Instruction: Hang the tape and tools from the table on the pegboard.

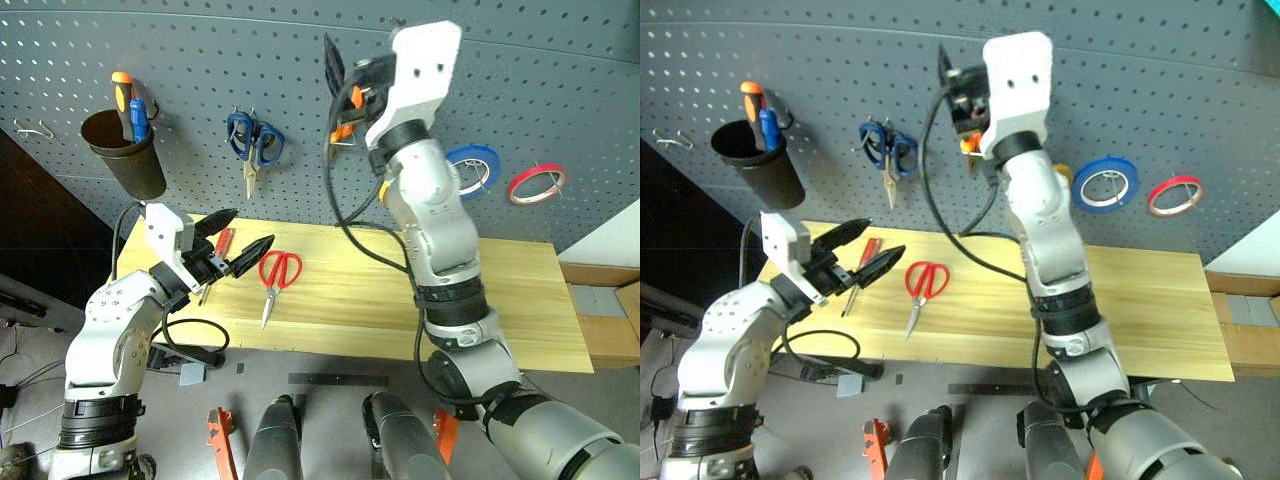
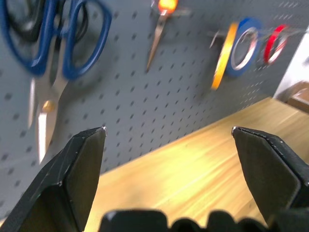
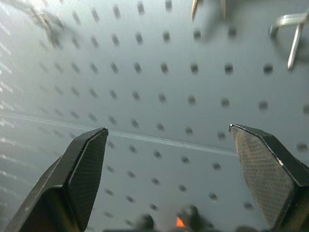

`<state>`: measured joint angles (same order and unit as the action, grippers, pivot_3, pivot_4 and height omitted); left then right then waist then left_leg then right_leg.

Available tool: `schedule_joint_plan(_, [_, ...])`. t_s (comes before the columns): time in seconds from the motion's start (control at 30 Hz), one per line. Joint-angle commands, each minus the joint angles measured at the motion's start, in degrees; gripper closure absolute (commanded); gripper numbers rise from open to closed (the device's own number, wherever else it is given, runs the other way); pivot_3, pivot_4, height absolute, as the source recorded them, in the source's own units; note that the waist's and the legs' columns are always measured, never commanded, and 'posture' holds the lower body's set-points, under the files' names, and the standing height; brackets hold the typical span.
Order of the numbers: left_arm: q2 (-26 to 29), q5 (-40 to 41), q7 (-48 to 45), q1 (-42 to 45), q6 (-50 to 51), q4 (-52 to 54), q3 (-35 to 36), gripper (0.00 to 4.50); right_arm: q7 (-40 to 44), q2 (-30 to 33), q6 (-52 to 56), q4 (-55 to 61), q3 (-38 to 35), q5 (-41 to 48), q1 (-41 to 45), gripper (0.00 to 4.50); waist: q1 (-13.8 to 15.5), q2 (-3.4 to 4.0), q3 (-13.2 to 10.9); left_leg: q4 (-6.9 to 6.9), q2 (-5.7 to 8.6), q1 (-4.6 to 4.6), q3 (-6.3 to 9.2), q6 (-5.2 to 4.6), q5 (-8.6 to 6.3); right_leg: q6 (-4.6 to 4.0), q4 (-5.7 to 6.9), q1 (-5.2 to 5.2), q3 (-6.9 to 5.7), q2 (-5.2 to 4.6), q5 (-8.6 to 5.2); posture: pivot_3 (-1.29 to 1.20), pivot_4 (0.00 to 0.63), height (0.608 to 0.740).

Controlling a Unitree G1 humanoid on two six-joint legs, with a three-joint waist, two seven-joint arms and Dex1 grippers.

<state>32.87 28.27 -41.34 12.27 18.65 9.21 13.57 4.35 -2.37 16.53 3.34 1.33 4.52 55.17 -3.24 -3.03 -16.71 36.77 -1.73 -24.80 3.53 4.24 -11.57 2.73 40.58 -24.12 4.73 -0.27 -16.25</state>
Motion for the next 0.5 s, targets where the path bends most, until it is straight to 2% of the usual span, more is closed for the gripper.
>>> schedule_joint_plan(0.03, [0.6, -4.4, 6.6, -3.1, 5.3, 3.3, -1.4, 0.0, 10.3, 6.2, 14.1, 10.8, -3.4, 12.3, -5.8, 0.38, 0.2, 0.0, 0.0, 0.0, 0.0, 0.0, 0.04, -0.01, 0.0, 0.0, -0.05, 0.04, -0.02, -0.01, 0.0, -0.01, 0.243, 0.74])
schedule_joint_plan(0.17, [0.0, -5.6, 10.0, -5.8, 10.5, 5.3, -3.1, 0.0, 16.0, 13.3, 29.6, 17.8, -4.4, 22.4, -13.5, 0.38, 0.2, 0.04, 0.0, 0.01, 0.0, -0.05, 0.2, -0.02, -0.01, 0.0, -0.19, 0.14, -0.14, -0.09, -0.01, -0.02, 0.251, 0.74])
schedule_joint_plan(0.27, [-0.3, -8.5, 15.1, -5.9, 17.4, 5.1, -5.5, 0.0, 24.5, 22.5, 38.7, 25.4, -1.9, 29.9, -20.9, 0.38, 0.3, 0.2, -0.1, -0.01, 0.04, -0.08, 0.26, -0.02, -0.01, -0.01, -0.21, 0.13, -0.24, -0.07, -0.02, -0.03, 0.258, 0.74])
schedule_joint_plan(0.4, [-2.6, -11.8, 21.4, -4.1, 24.2, 1.4, -7.5, 0.0, 27.7, 28.3, 43.4, 31.0, 2.2, 33.5, -26.4, 0.38, -0.2, 0.24, -0.1, -0.05, 0.03, -0.08, 0.36, -0.03, -0.01, -0.02, -0.28, 0.17, -0.37, 0.0, -0.05, -0.03, 0.262, 0.74])
schedule_joint_plan(0.5, [-4.4, -13.7, 23.8, -2.6, 26.8, -2.6, -9.1, 0.0, 28.0, 30.5, 44.0, 33.0, 6.7, 32.5, -28.1, 0.38, -0.6, 0.25, -0.1, -0.02, -0.02, -0.07, 0.38, -0.02, -0.01, -0.01, -0.27, 0.18, -0.39, 0.09, -0.05, -0.04, 0.265, 0.74])
